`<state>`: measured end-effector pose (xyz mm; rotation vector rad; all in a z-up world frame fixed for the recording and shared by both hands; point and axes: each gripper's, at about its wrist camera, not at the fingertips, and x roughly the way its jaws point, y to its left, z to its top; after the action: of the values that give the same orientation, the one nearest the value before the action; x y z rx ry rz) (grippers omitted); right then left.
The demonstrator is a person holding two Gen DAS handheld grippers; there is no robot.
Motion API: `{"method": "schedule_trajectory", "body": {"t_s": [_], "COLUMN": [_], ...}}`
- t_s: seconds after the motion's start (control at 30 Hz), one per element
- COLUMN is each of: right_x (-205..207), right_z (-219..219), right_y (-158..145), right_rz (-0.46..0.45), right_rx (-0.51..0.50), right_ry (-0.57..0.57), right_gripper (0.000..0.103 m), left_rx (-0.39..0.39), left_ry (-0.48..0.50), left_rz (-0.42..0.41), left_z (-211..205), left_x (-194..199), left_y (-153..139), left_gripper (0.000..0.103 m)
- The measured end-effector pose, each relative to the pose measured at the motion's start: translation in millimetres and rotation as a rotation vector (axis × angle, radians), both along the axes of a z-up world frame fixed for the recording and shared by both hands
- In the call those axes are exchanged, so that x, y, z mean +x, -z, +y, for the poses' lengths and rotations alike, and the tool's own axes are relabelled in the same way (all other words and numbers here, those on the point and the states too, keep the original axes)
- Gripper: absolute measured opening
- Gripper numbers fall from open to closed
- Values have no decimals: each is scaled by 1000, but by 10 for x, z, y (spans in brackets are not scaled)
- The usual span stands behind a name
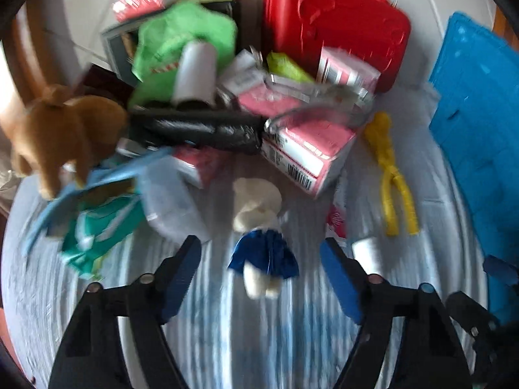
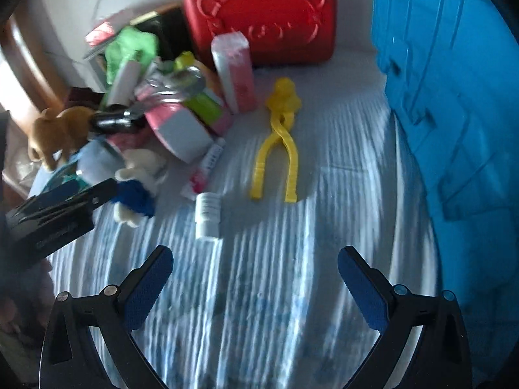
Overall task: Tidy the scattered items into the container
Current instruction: 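Grasp the white plush with blue cloth with the left tool while the right tool grasps the white bottle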
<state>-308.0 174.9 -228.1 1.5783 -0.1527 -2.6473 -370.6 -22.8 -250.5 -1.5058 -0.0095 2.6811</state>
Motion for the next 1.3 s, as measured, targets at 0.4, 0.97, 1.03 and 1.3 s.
{"method": "schedule_trajectory", "body": {"t_s": [0.4, 0.97, 1.03, 1.3], "right_x": [-442, -164, -135, -42], "right_z": [-470, -584, -542, -622], "right_y": [608, 859, 856, 772], "right_rz": [-39, 176, 175, 166], "right_rx": [-20, 56, 73, 81], "right_ry": [-69, -69, -53, -93], "right_gripper": [64, 60, 32, 28], "left_rx": [-21, -12, -14, 11], "left_ry": [21, 27, 48, 54], "left_rz": [-5, 123, 122, 76], "left_z": [14, 106, 162, 145], "left_x": [-233, -47, -16, 82], "left_y": [670, 736, 720, 623], "left_gripper": [64, 57, 38, 22]}}
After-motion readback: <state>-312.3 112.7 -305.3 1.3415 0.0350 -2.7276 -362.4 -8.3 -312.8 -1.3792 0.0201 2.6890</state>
